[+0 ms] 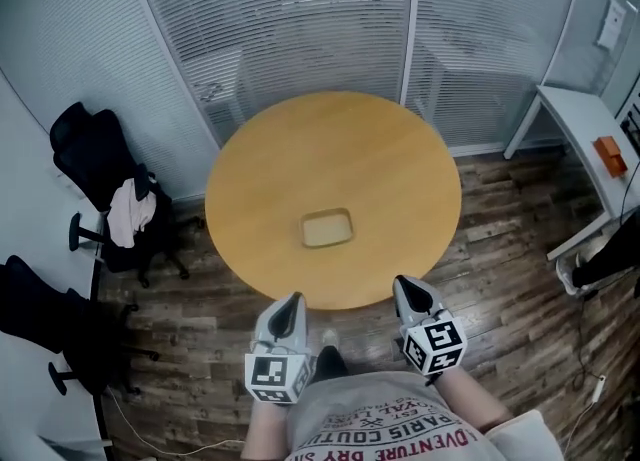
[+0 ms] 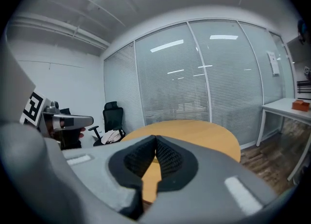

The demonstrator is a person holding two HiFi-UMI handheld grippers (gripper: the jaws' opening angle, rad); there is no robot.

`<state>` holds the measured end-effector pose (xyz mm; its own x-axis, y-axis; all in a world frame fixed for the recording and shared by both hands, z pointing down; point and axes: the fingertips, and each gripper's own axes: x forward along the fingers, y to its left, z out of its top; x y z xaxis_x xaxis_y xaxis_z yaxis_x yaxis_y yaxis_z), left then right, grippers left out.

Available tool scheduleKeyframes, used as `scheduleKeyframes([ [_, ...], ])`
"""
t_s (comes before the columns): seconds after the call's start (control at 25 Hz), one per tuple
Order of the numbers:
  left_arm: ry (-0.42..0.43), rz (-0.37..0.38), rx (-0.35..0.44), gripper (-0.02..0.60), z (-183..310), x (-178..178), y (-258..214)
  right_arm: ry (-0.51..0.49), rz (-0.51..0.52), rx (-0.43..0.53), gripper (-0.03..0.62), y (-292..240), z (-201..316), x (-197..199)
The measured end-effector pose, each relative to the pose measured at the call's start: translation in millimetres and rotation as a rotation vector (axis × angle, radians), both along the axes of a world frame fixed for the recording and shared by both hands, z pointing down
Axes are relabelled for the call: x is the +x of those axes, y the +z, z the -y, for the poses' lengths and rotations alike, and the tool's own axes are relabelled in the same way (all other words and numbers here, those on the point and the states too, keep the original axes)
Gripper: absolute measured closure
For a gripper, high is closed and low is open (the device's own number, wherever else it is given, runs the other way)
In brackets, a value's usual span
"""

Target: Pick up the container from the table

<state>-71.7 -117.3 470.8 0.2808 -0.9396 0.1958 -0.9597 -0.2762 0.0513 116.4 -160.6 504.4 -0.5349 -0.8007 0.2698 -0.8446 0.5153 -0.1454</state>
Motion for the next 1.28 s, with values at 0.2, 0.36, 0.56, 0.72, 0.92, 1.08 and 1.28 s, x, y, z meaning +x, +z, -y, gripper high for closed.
scheduleKeyframes([
  [0.2, 0.053, -0.017, 0.020, 0.574, 75.5, -31.0, -8.5, 0.059, -0.015, -0.007, 0.591, -4.0, 65.9, -24.3],
  [0.36, 0.065, -0.030, 0.000, 0.574, 130.0, -66.1, 1.2, 0.093, -0.027, -0.028, 0.591, 4.8, 115.7, -50.5],
  [0.56, 0.106, -0.032, -0.023, 0.574, 176.2, -91.6, 10.7, 0.100, -0.052, -0.094, 0.591, 22.1, 154.3, -75.5],
  [0.72, 0.113, -0.036, -0.045, 0.574, 202.2, -98.3, 19.7, 0.076, -0.095, -0.122, 0.591, 33.8, 174.7, -83.6],
  [0.92, 0.105, -0.036, -0.051, 0.574, 222.9, -87.5, 23.7, 0.011, -0.134, -0.214, 0.591, 57.3, 198.3, -84.9],
  [1.08, 0.065, -0.030, -0.064, 0.574, 234.0, -88.8, 31.5, -0.034, -0.201, -0.310, 0.591, 87.9, 220.4, -88.9],
  [1.28, 0.004, -0.043, -0.106, 0.574, 249.9, -95.4, 51.6, -0.095, -0.311, -0.411, 0.496, 141.6, 249.8, -90.8],
])
